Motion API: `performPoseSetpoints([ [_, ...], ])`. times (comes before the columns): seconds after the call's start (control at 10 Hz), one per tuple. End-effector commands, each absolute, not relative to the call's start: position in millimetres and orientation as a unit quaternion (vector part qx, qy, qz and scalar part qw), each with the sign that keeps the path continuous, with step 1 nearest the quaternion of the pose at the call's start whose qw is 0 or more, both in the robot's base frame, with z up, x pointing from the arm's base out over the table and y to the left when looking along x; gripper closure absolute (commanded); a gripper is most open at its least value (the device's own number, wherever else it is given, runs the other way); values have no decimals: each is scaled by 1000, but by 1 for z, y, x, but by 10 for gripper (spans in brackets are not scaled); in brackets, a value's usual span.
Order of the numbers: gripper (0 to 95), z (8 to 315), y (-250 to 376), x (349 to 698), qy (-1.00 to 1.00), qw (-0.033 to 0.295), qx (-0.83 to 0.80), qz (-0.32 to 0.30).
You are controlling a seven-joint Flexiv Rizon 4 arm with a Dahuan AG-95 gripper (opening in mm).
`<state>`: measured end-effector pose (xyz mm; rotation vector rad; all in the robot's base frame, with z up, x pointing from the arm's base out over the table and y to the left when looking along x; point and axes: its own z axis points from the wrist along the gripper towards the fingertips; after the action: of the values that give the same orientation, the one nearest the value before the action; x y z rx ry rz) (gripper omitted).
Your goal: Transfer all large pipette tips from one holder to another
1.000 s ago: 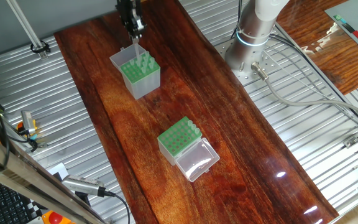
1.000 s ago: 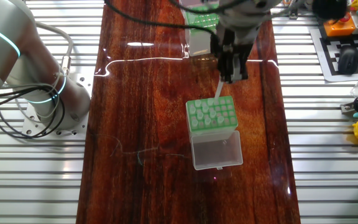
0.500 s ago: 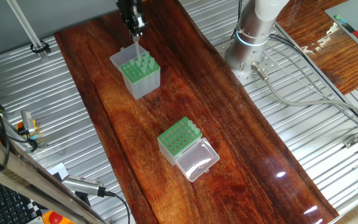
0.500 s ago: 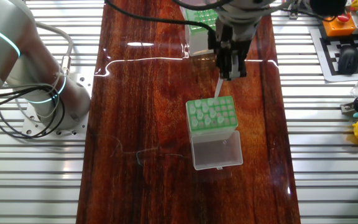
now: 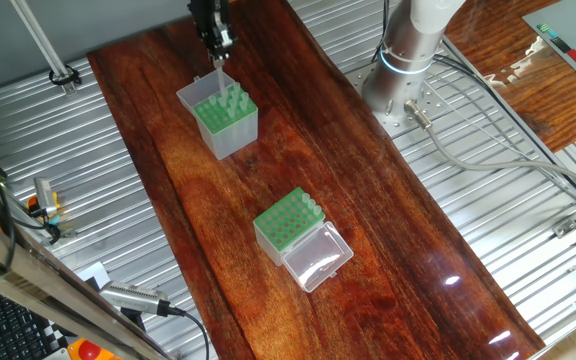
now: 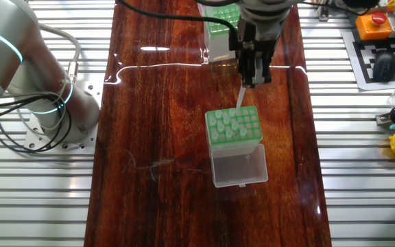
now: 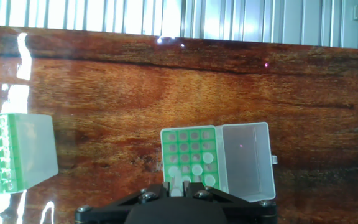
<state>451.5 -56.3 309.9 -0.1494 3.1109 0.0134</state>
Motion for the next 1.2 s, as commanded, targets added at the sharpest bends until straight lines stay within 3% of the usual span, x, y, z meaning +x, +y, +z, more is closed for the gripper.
performPoseSetpoints([
  [0.1, 950, 310, -56, 452, 995, 11, -99, 10],
  [0.5, 950, 315, -33, 457, 995, 9, -97, 17],
  [0.8, 950, 322, 37, 454, 998, 3, -54, 10],
  [1.2, 950, 322, 37, 454, 994, -16, -110, -4],
])
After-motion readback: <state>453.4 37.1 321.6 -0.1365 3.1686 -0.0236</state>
